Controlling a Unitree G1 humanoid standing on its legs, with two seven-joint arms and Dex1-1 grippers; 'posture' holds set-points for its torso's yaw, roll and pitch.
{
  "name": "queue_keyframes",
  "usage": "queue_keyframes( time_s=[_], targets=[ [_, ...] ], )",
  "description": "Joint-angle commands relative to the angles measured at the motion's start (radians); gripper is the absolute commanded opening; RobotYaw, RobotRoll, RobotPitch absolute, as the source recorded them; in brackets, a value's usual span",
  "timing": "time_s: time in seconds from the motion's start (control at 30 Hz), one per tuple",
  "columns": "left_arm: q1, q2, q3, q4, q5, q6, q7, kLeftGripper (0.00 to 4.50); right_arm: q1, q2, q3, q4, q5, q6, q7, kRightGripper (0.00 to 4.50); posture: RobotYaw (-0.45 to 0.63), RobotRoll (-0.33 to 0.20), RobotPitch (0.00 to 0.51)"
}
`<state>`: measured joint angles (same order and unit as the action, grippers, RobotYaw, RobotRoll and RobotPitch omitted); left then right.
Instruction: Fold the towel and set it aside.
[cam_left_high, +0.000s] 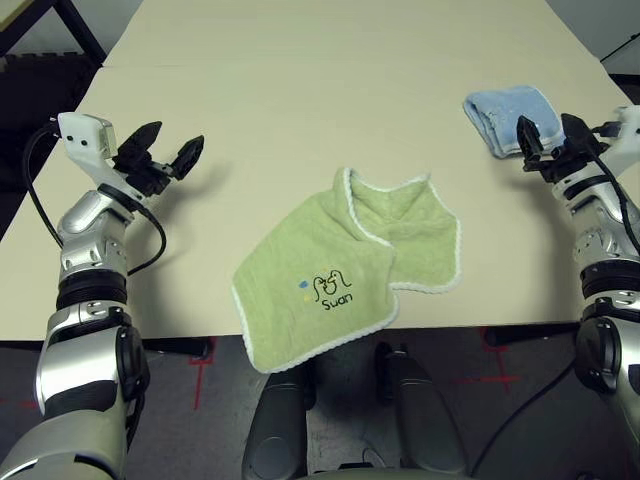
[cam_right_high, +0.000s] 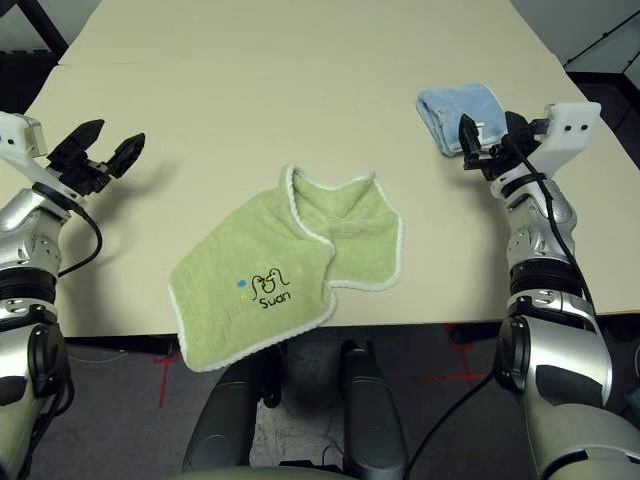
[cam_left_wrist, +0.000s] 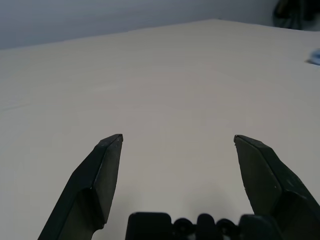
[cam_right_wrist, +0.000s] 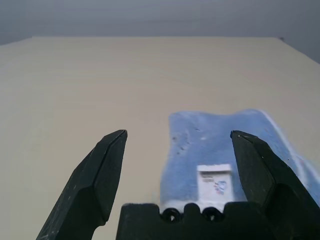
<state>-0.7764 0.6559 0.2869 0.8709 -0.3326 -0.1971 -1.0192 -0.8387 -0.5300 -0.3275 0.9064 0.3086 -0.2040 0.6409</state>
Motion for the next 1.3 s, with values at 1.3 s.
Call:
queue_keyframes(
  time_s=[1.3],
  targets=[
    [0.061, 0.006, -0.162, -0.27, -0.018, 0.105, -0.433, 4.5, -0.434, -0.059, 0.462, 0.379, -0.473, -0.197, 0.724, 4.48, 0.12, 0.0, 0.236]
  ],
)
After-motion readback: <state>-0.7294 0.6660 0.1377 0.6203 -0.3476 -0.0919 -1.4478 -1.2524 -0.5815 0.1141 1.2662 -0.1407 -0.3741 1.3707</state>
